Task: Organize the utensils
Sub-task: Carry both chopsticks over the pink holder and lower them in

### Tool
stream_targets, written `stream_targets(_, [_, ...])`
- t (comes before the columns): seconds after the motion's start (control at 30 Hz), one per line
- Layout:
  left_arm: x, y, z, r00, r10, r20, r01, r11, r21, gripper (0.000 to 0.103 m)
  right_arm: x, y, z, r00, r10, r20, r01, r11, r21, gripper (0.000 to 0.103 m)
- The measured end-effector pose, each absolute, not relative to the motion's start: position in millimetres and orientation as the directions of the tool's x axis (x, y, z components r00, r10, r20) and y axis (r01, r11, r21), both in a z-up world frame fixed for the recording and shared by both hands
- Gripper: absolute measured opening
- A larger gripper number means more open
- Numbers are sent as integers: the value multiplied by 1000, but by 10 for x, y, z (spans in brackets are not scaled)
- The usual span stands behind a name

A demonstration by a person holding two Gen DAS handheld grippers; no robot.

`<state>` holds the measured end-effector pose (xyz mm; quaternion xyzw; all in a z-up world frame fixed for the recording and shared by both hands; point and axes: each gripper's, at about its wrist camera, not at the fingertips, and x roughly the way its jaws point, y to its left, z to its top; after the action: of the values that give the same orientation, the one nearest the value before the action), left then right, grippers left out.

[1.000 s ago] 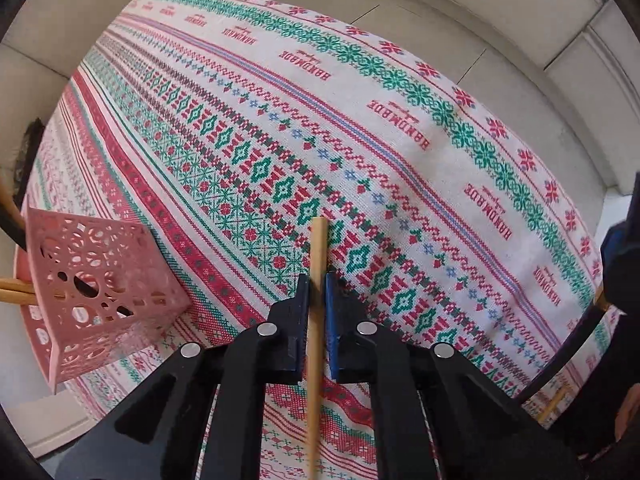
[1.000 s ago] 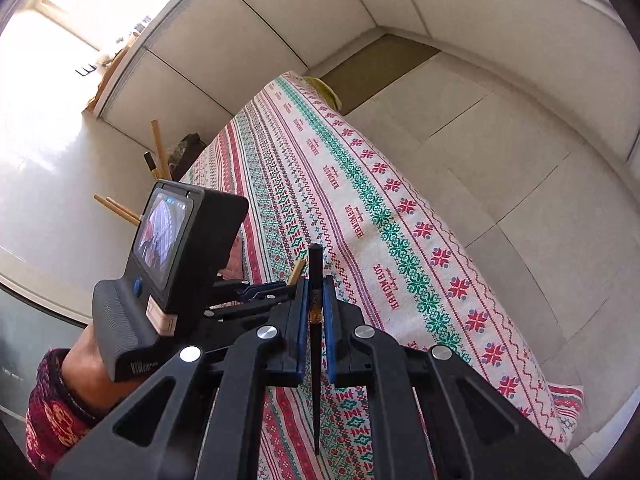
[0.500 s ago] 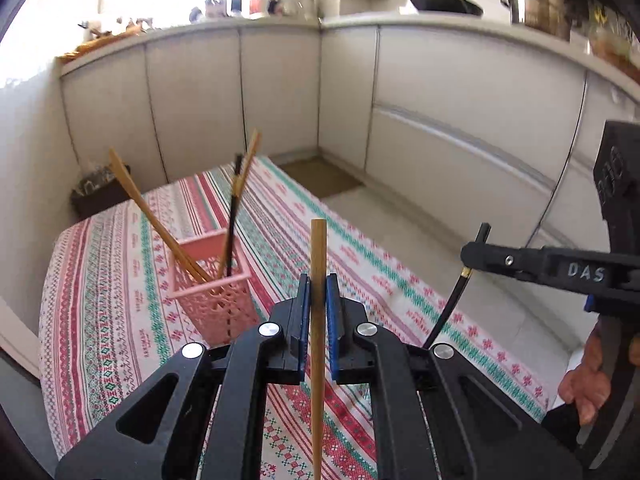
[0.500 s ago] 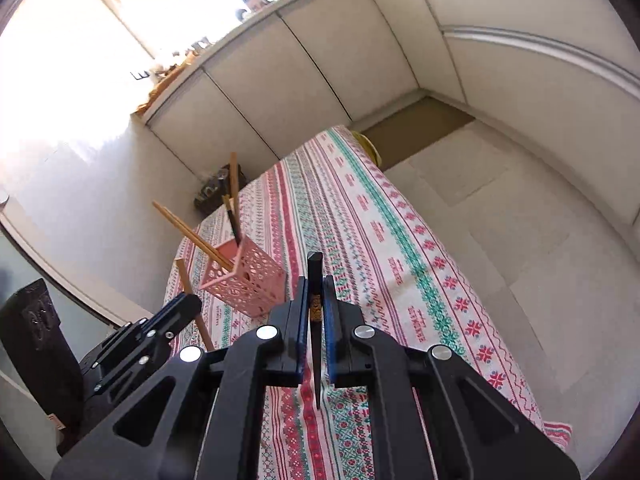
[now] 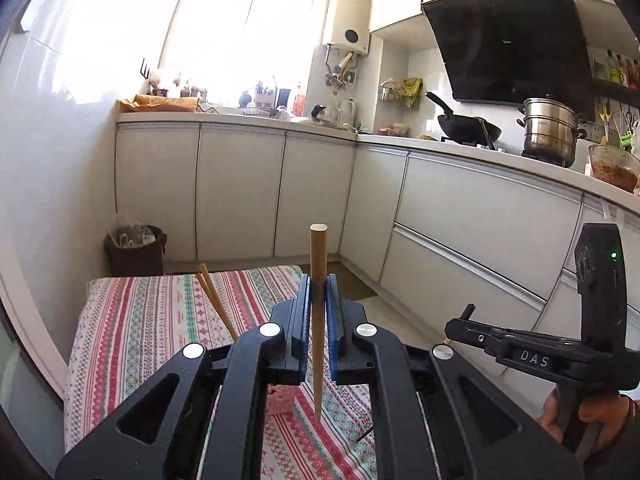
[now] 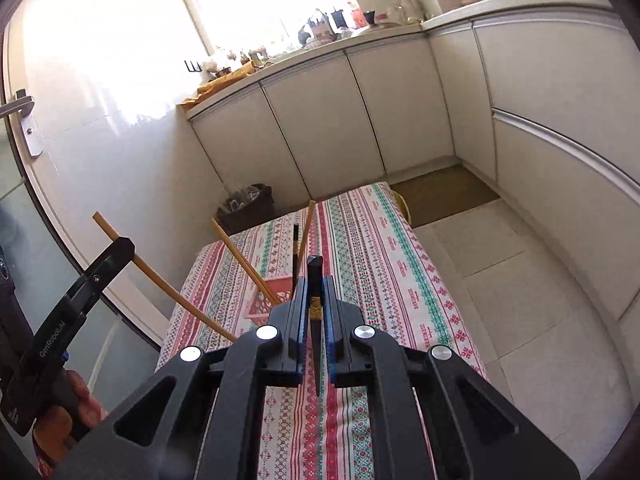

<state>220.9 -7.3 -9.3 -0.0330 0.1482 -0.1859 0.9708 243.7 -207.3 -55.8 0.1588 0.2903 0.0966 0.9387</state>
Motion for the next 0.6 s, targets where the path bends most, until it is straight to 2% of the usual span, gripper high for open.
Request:
stream_targets(0.4, [2431, 125, 332, 943, -297, -153, 279, 952, -127, 6, 2744, -1812, 51, 870, 308, -385, -188, 929, 320, 7])
stream_targets(0.6, [2714, 116, 170, 953, -254, -165, 240, 965, -102, 6, 2987, -1676, -13, 874, 320, -365, -209, 927, 311, 7])
